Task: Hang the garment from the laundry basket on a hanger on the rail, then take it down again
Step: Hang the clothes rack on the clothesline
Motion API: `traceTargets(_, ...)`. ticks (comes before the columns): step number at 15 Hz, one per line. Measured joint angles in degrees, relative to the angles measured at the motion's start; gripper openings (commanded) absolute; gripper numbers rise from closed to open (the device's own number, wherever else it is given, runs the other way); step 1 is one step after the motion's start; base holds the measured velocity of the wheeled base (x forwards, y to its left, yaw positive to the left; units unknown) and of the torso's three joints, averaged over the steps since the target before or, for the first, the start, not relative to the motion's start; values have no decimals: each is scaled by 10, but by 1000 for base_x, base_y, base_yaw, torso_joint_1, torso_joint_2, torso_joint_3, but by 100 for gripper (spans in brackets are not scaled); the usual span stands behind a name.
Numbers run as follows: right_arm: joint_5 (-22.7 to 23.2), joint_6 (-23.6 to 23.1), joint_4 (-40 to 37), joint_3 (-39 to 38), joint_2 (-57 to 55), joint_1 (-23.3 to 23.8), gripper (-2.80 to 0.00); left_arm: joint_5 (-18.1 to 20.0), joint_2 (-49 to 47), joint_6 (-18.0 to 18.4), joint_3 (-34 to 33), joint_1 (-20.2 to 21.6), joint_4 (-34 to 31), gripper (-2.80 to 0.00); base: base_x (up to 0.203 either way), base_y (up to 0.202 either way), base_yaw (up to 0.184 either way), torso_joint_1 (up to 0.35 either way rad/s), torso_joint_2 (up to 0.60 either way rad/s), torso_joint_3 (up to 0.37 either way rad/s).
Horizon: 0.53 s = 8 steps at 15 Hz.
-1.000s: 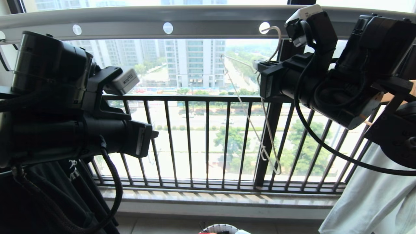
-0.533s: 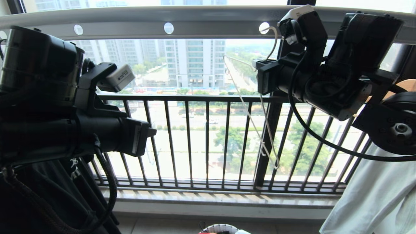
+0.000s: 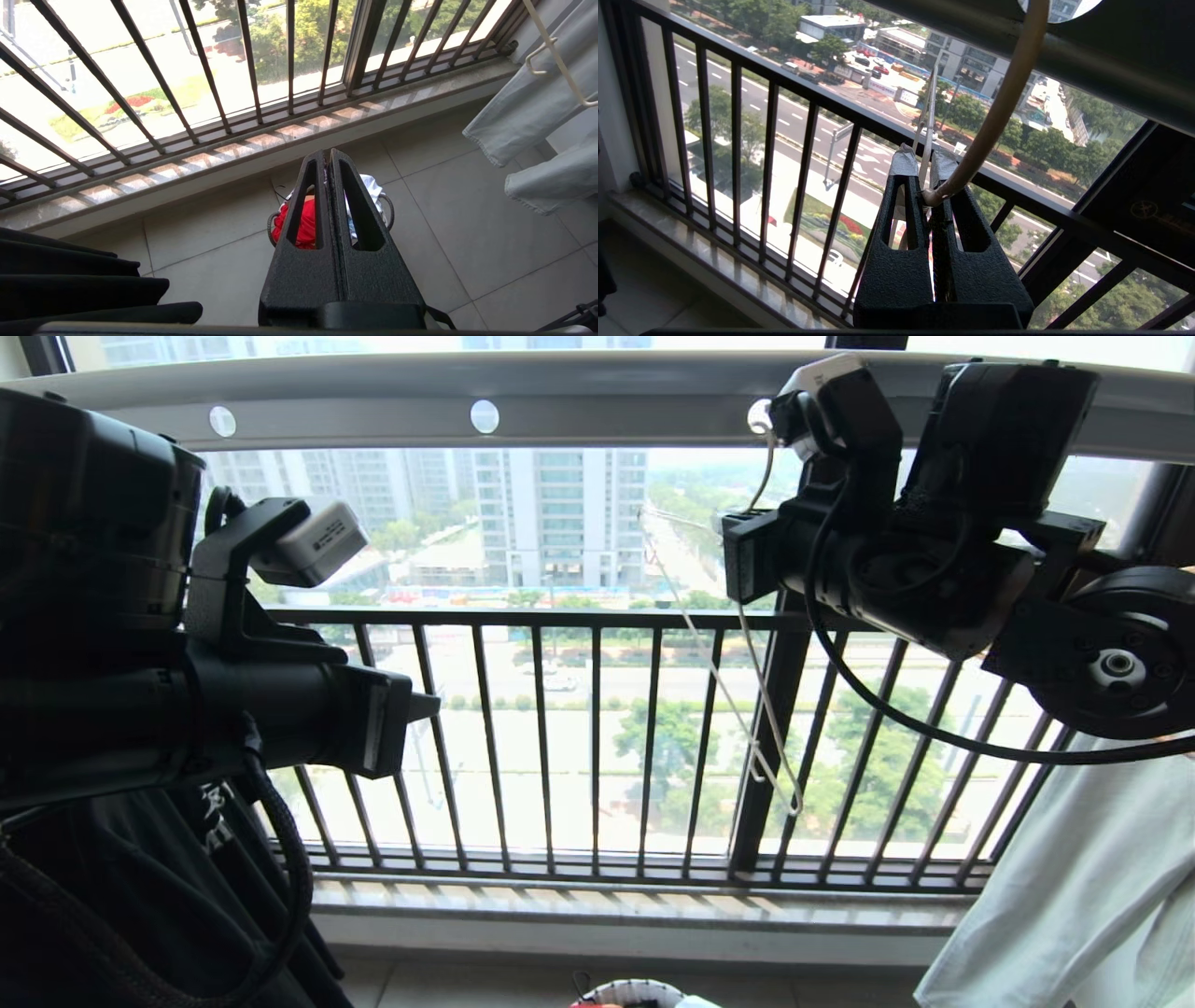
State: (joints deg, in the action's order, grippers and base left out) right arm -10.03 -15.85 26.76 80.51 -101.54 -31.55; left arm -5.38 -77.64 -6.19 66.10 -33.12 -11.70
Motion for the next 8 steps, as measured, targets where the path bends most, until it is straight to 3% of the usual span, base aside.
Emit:
traceTargets(3,-4,-1,-12,10,-2,0,-280,0,3,0,0,0,0,-280,0,0,0,0,0,0)
traceTargets(4,-7,-1,-14,10,-2,0,0,0,4,0,0,0,0,-280,0,0,0,0,0,0)
traceTargets(8,-18,-1,-16,6,8,-5,0,0,8,0,0,0,1,-280,0,0,0,0,0,0)
